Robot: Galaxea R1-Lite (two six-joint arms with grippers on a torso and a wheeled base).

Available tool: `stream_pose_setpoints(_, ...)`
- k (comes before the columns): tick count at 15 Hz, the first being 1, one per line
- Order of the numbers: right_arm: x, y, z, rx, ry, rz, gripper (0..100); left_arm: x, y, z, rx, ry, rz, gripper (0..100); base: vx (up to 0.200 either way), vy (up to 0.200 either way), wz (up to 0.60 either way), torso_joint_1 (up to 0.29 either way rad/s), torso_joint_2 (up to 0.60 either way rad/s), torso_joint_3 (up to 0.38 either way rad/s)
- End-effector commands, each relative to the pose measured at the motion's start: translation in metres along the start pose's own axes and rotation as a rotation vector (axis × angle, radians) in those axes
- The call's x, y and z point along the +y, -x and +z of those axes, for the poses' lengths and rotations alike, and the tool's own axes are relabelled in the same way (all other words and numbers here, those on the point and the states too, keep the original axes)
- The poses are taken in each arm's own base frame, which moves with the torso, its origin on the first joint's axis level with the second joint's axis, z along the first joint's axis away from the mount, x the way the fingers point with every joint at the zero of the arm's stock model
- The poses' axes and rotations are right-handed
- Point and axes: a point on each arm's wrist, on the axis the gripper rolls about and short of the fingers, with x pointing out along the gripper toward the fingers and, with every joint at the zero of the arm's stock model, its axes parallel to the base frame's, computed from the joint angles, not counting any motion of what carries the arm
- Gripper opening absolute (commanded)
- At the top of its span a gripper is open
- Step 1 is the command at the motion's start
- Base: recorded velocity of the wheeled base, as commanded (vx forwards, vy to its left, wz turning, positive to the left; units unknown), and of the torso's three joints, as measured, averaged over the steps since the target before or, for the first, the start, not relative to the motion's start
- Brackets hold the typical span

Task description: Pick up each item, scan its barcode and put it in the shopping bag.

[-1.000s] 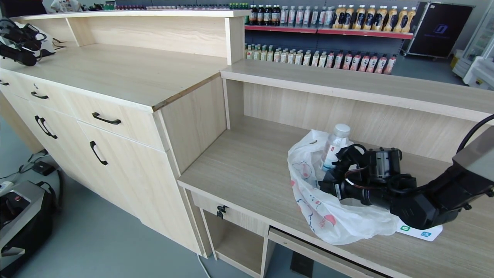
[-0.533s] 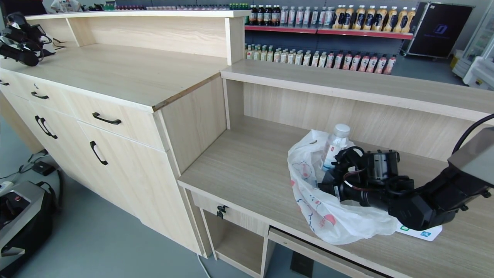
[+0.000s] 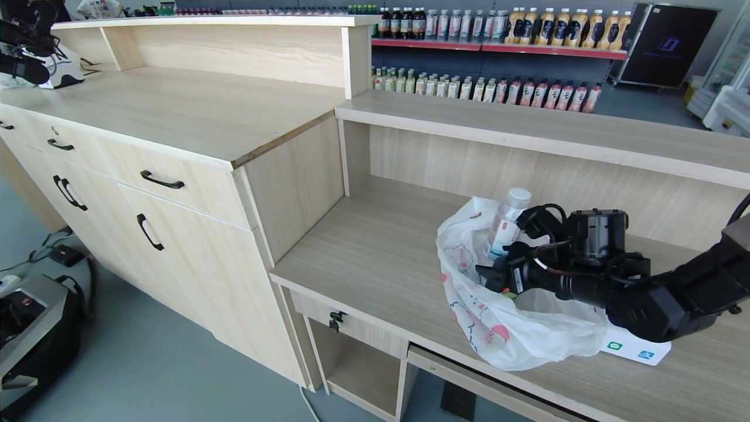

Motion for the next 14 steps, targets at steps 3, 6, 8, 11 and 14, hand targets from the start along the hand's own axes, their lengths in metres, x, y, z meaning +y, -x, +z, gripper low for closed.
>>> stream_pose_setpoints(3,-0.015,0.073,0.063,-0.240,0.207,-0.087,100,0.000,0.000,0.000,0.000,0.000,0.002,100,0.000,0.000,0.00,0.000,0.00,0.000)
stream_pose_setpoints(6,-0.033,0.111,0.083,-0.326,0.352,-0.186,100,0.000,0.000,0.000,0.000,0.000,0.002,100,0.000,0.000,-0.40,-0.002,0.00,0.000)
stream_pose_setpoints(8,-0.036,0.134,0.101,-0.343,0.354,-0.209,100,0.000,0.000,0.000,0.000,0.000,0.002,100,0.000,0.000,-0.60,-0.002,0.00,0.002)
stream_pose_setpoints(11,-0.035,0.194,0.144,-0.329,0.293,-0.327,100,0.000,0.000,0.000,0.000,0.000,0.002,100,0.000,0.000,-0.60,0.009,0.01,0.002)
stream_pose_setpoints(14,-0.031,0.231,0.138,-0.230,0.201,-0.443,100,0.000,0.000,0.000,0.000,0.000,0.002,100,0.000,0.000,-0.60,-0.001,0.00,0.001)
